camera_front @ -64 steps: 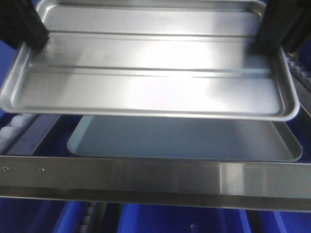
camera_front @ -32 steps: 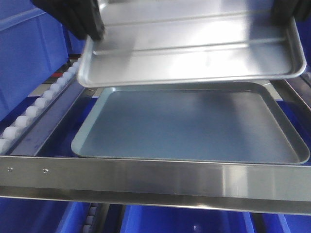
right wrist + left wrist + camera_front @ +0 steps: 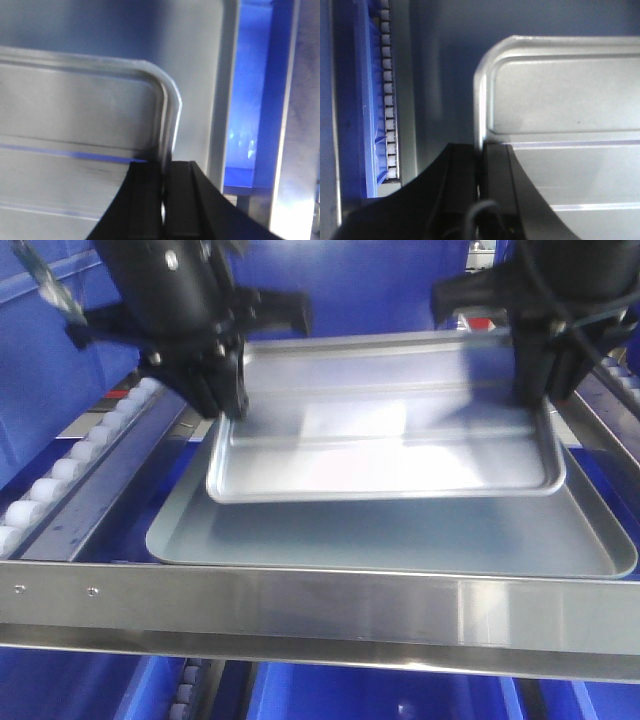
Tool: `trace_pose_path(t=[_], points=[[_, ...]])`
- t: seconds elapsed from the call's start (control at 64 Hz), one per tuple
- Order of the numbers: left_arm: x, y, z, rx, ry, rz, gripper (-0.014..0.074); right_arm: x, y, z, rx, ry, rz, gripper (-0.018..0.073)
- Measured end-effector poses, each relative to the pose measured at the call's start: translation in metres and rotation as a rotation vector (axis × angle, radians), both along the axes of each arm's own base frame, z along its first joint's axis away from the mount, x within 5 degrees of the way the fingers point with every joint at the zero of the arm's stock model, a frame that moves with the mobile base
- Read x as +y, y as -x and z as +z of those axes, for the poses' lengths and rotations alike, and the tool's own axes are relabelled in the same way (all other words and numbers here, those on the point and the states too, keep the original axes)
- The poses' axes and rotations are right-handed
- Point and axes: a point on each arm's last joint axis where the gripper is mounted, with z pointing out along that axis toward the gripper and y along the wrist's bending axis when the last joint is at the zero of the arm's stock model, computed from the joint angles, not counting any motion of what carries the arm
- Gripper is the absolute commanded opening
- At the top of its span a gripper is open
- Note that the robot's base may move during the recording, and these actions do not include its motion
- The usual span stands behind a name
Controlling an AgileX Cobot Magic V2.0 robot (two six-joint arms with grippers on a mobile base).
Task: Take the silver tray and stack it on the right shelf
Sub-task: 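Lower the silver tray with both grippers into the grey-blue tray, then open both grippers and raise them away from the trays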
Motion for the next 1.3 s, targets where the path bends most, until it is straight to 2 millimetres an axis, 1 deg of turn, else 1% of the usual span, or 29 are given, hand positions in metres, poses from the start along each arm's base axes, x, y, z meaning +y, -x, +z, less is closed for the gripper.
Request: trace_pose_path(t=[0.094,0.156,0.187,0.265,0.312,0.344,0.359,0.39,0.453,0.531,0.703,0.781,0.812,0.828,0.843,0.859,0.874,0.921,0.937,0.953,0.968,0.999,1.062,1.124,1.171,1.234,1.249,1.28,1.296], points=[[-0.003,-0.005,-0.011,0.006,-0.018,-0.019,-0.0090,0.002,-0.004,-0.009,0.023,0.010,-0.002,0.0062],[-0.003,-0.008,-0.017,0.010,-0.025,-0.023,-0.0048,0.003,-0.005,-0.013,0.033,0.015,-0.003,0.0088],[-0.004,-0.008,-0.019,0.010,-0.028,-0.029,-0.0003,0.003,-0.006,-0.014,0.035,0.015,-0.004,0.0116],[-0.004,-0.010,-0.022,0.012,-0.042,-0.040,0.0121,0.004,-0.007,-0.014,0.027,0.012,0.002,0.0225],[-0.004,-0.010,-0.023,0.009,-0.053,-0.047,0.0216,0.004,-0.007,-0.013,0.022,0.016,0.007,0.0325],[-0.004,-0.011,-0.024,0.007,-0.061,-0.054,0.0254,0.003,-0.007,-0.013,0.021,0.025,0.011,0.0385],[-0.003,-0.011,-0.024,0.007,-0.066,-0.056,0.0277,0.003,-0.007,-0.013,0.020,0.028,0.013,0.0400],[-0.002,-0.011,-0.023,0.004,-0.071,-0.057,0.0328,0.002,-0.008,-0.013,0.020,0.036,0.011,0.0470],[-0.002,-0.013,-0.021,-0.005,-0.076,-0.058,0.0391,0.000,-0.008,-0.013,0.022,0.049,0.010,0.0569],[-0.003,-0.014,-0.017,-0.013,-0.076,-0.058,0.0414,-0.001,-0.008,-0.013,0.027,0.058,0.009,0.0617],[-0.003,-0.018,-0.001,-0.007,-0.085,-0.036,0.0414,-0.003,-0.006,-0.013,0.047,0.073,-0.002,0.0611],[-0.001,-0.017,0.005,0.009,-0.095,-0.023,0.0413,-0.005,-0.004,-0.009,0.041,0.072,-0.004,0.0574],[0.000,-0.016,0.009,0.011,-0.100,-0.022,0.0412,-0.006,-0.002,-0.004,0.033,0.070,-0.002,0.0542],[0.001,-0.015,0.011,0.014,-0.102,-0.022,0.0412,-0.007,-0.001,-0.002,0.027,0.067,-0.002,0.0512],[0.001,-0.014,0.013,0.016,-0.104,-0.022,0.0409,-0.007,0.000,0.000,0.022,0.067,0.001,0.0501],[0.002,-0.012,0.015,0.017,-0.107,-0.024,0.0407,-0.008,0.002,0.003,0.017,0.066,0.001,0.0465],[0.004,-0.011,0.018,0.018,-0.113,-0.028,0.0404,-0.009,0.003,0.006,0.012,0.062,0.002,0.0452],[0.007,-0.007,0.024,0.021,-0.117,-0.034,0.0384,-0.011,0.008,0.016,-0.014,0.053,0.012,0.0349],[0.008,-0.005,0.028,0.018,-0.121,-0.040,0.0376,-0.012,0.010,0.020,-0.022,0.051,0.015,0.0301],[0.010,-0.003,0.031,0.018,-0.123,-0.044,0.0367,-0.013,0.012,0.023,-0.030,0.046,0.017,0.0285],[0.011,-0.001,0.034,0.015,-0.125,-0.047,0.0351,-0.014,0.014,0.026,-0.037,0.043,0.019,0.0236],[0.014,0.005,0.041,0.003,-0.124,-0.059,0.0328,-0.016,0.019,0.035,-0.059,0.033,0.024,0.0172],[0.021,0.016,0.049,-0.008,-0.123,-0.070,0.0265,-0.018,0.028,0.049,-0.099,0.021,0.044,0.0037],[0.031,0.032,0.058,-0.031,-0.100,-0.085,0.0197,-0.024,0.040,0.062,-0.137,0.006,0.050,0.0064],[0.037,0.044,0.057,-0.035,-0.089,-0.100,0.0130,-0.029,0.051,0.069,-0.165,-0.005,0.057,0.0059],[0.045,0.062,0.061,-0.060,-0.063,-0.130,0.0036,-0.036,0.064,0.072,-0.188,-0.012,0.065,0.0049],[0.048,0.067,0.057,-0.056,-0.062,-0.136,0.0004,-0.038,0.067,0.072,-0.193,-0.013,0.068,0.0049],[0.053,0.077,0.060,-0.075,-0.048,-0.147,-0.0039,-0.042,0.075,0.071,-0.203,-0.017,0.074,0.0049],[0.056,0.082,0.056,-0.072,-0.050,-0.156,-0.0061,-0.043,0.078,0.071,-0.207,-0.017,0.079,0.0049]])
